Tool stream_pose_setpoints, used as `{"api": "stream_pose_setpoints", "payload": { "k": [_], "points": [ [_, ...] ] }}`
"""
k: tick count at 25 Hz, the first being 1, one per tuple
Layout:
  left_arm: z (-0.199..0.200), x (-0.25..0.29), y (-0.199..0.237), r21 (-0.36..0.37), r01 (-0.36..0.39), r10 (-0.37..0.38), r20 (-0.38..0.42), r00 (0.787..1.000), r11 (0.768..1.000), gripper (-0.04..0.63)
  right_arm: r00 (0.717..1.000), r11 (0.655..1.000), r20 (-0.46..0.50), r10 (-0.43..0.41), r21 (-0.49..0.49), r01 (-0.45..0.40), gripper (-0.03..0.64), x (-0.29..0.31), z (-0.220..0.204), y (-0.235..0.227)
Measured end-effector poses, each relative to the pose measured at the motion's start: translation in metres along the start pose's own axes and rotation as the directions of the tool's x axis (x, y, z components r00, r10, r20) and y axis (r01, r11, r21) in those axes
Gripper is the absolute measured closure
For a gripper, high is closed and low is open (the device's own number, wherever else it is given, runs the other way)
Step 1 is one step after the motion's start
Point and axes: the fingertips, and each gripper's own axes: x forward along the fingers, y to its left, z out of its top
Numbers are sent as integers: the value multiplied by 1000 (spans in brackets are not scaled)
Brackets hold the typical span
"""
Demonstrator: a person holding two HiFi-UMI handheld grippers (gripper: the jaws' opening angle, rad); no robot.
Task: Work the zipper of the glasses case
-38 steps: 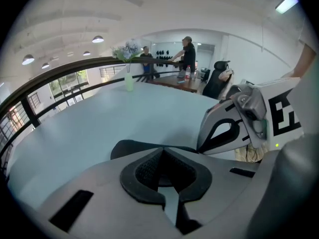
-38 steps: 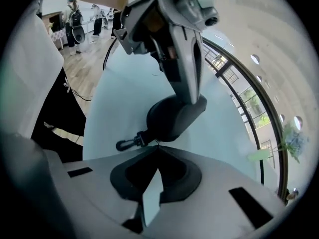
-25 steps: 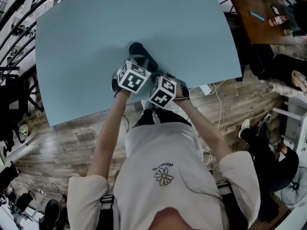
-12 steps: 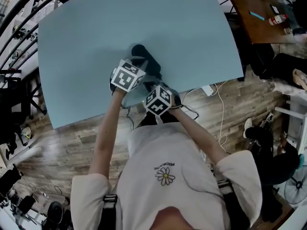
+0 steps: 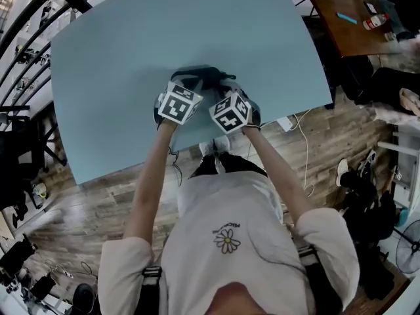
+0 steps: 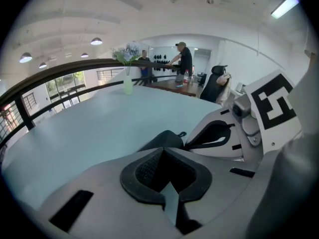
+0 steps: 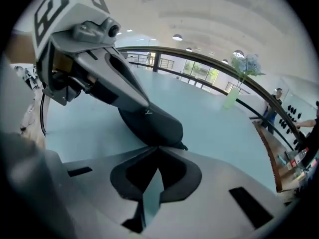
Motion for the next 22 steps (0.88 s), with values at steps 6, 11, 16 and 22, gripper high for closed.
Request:
{"api": "stream_pose_setpoints", "payload": {
  "k": [6, 11, 16, 22],
  "points": [
    [5, 1, 4, -30, 21, -22, -3, 1000, 999, 581, 999, 979, -37, 20, 203, -12, 528, 4, -18, 14],
    [4, 1, 4, -55, 31, -30, 8, 1000, 998, 581, 998, 949, -17, -60, 310, 63, 517, 5, -13, 4],
    [3, 0, 1, -64, 35, -35, 9, 999, 997, 581, 999, 936, -14, -48, 350, 50, 525, 13, -6, 7],
    [1, -2, -1, -97, 75, -72, 35, 997, 992, 581, 999, 915, 3, -33, 403, 29, 600, 14, -9, 4]
  ]
}}
